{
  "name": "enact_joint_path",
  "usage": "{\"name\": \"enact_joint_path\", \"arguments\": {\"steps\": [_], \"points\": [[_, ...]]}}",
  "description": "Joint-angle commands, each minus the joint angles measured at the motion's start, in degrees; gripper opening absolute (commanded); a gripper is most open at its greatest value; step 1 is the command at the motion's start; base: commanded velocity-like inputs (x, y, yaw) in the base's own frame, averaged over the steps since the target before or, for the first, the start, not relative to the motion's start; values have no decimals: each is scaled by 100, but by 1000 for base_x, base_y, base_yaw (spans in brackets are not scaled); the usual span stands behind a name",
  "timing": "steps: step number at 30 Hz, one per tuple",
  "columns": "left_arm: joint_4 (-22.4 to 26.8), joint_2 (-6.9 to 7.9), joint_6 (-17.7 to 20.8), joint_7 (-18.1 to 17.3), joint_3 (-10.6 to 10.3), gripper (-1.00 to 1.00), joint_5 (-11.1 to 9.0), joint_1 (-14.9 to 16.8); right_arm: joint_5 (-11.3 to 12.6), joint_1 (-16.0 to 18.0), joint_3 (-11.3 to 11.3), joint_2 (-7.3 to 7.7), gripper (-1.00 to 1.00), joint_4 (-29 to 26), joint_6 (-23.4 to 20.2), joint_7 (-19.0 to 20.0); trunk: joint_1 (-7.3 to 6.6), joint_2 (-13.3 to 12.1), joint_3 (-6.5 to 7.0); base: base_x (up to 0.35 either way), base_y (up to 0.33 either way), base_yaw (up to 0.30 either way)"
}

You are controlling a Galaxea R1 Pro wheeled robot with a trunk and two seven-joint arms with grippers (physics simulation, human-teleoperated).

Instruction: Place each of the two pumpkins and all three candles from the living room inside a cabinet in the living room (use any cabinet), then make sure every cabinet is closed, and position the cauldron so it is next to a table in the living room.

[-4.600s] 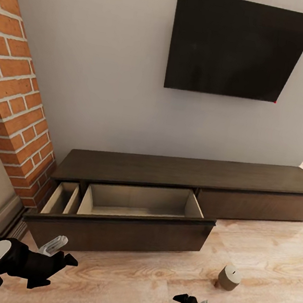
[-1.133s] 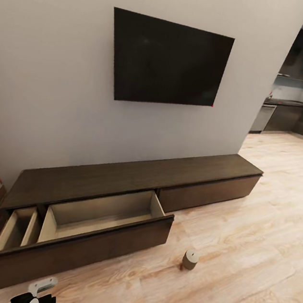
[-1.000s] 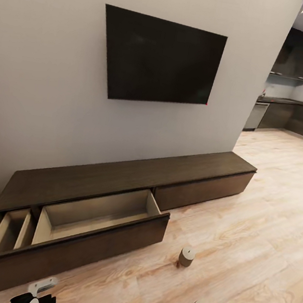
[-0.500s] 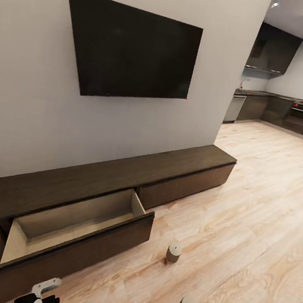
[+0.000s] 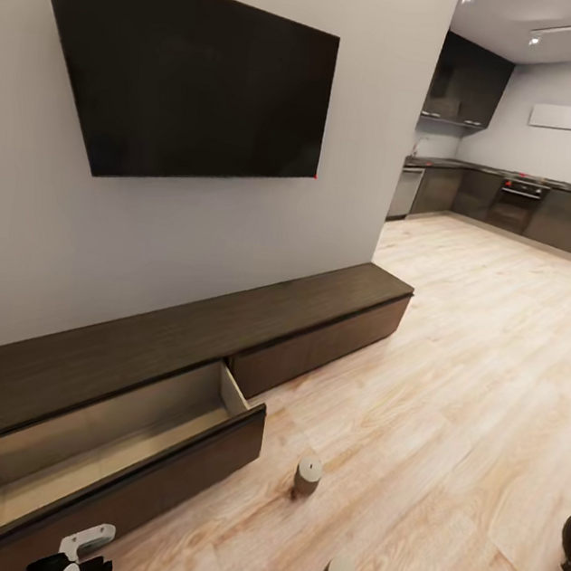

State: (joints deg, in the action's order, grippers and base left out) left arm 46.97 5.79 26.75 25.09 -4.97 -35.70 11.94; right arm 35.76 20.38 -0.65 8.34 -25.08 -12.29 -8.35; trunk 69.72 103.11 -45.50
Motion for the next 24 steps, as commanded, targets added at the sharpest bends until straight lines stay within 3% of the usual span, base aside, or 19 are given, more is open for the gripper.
{"name": "enact_joint_path", "arguments": {"steps": [1, 15, 24], "points": [[10, 9, 5, 57, -30, 100, -60, 1, 36, 1, -7, 1, 100, -14, -31, -34, -1, 3, -10, 2, 81, -244], [13, 1, 5, 57, -30, 100, -59, 1, 36, 1, -14, 1, 100, -14, -33, -30, -1, 3, -80, 10, 10, -244], [9, 1, 5, 57, -30, 100, -59, 1, 33, 1, -14, 1, 100, -14, -30, -29, -1, 3, -125, 210, 165, -244]]}}
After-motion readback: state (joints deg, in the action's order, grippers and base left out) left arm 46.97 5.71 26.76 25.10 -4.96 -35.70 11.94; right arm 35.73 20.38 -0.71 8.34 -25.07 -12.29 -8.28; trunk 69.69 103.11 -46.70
